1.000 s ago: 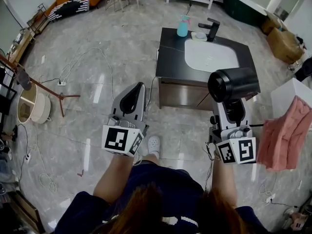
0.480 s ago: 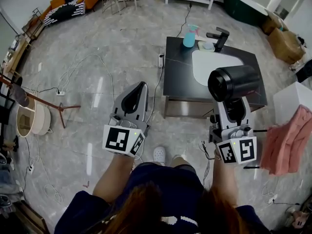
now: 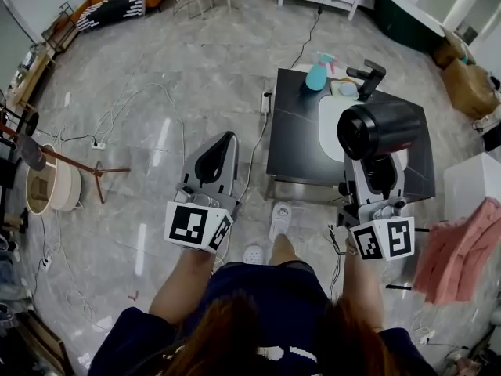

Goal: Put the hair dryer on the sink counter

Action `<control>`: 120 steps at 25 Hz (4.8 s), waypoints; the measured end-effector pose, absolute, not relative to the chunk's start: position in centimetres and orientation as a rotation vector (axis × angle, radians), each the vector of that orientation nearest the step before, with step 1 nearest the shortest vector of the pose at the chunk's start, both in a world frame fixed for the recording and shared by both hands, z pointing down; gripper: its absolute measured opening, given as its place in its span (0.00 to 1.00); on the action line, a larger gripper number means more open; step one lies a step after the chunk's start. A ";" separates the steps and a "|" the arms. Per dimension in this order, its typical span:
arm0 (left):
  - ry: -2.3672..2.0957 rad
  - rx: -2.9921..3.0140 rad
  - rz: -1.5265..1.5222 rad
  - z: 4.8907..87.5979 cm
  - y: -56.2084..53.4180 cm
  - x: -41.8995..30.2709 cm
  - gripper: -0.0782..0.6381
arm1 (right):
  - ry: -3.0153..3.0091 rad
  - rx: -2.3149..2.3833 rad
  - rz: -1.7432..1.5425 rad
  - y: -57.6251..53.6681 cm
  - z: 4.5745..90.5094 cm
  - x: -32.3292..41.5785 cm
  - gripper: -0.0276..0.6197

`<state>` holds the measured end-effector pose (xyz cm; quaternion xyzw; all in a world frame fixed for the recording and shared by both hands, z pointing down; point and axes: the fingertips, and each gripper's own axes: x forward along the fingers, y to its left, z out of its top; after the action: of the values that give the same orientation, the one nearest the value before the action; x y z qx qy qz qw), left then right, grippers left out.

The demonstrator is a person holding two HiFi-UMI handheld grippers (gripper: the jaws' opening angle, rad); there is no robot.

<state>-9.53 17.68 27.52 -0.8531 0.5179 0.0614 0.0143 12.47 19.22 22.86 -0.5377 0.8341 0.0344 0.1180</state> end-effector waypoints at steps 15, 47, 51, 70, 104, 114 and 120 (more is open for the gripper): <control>1.803 -2.487 0.207 26.2 -1.7 -5.8 0.13 | 2.532 -1.403 0.050 -3.3 22.6 17.0 0.47; 1.633 -2.766 0.082 34.8 -24.9 -9.1 0.13 | 2.582 -1.783 -0.392 -23.4 40.1 8.2 0.47; 1.623 -2.806 0.044 36.6 -26.6 -9.9 0.13 | 2.611 -1.877 -0.511 -25.0 45.4 7.0 0.47; 1.619 -2.894 -0.043 41.6 -29.6 -12.0 0.13 | 2.688 -2.181 -1.057 -27.2 61.9 6.2 0.47; 1.662 -2.789 0.007 35.8 -27.0 -10.0 0.13 | 2.668 -2.071 -0.529 -27.0 46.0 11.6 0.07; 1.625 -2.695 0.140 27.8 -24.1 -8.8 0.13 | 2.527 -1.825 -0.025 -24.6 28.6 12.4 0.06; 1.602 -2.642 0.189 24.6 -22.1 -8.4 0.13 | 2.486 -1.729 0.166 -21.6 24.2 12.3 0.06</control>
<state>-8.38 -22.10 24.62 -0.8532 0.5174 0.0611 0.0232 12.33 -21.62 24.17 -0.5693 0.8185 0.0547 0.0544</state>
